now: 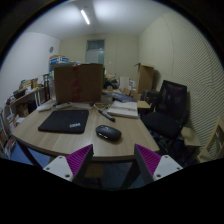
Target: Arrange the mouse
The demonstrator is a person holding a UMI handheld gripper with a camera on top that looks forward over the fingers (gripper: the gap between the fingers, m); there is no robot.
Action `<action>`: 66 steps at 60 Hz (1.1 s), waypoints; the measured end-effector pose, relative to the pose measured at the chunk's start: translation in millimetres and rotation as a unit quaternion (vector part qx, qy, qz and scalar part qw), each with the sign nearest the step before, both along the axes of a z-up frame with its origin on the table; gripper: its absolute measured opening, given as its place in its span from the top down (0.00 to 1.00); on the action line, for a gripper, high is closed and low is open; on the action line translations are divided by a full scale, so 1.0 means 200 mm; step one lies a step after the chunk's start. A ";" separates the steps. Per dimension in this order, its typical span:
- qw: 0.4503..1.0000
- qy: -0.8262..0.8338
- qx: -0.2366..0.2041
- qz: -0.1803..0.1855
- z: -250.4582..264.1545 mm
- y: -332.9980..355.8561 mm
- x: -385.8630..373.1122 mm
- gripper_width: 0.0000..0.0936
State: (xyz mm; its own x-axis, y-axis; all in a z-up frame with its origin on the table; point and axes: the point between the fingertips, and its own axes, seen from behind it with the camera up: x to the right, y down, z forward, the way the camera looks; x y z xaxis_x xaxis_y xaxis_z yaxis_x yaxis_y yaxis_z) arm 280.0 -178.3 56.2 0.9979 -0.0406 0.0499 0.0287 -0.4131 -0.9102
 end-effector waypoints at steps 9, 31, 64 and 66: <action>1.000 0.004 -0.004 0.005 -0.18 0.24 0.02 0.09; 0.999 0.023 0.038 -0.006 -0.26 0.67 0.08 0.09; 0.994 0.017 0.074 -0.080 -0.26 0.79 0.04 0.59; 0.994 0.020 0.073 -0.081 -0.25 0.78 0.03 0.61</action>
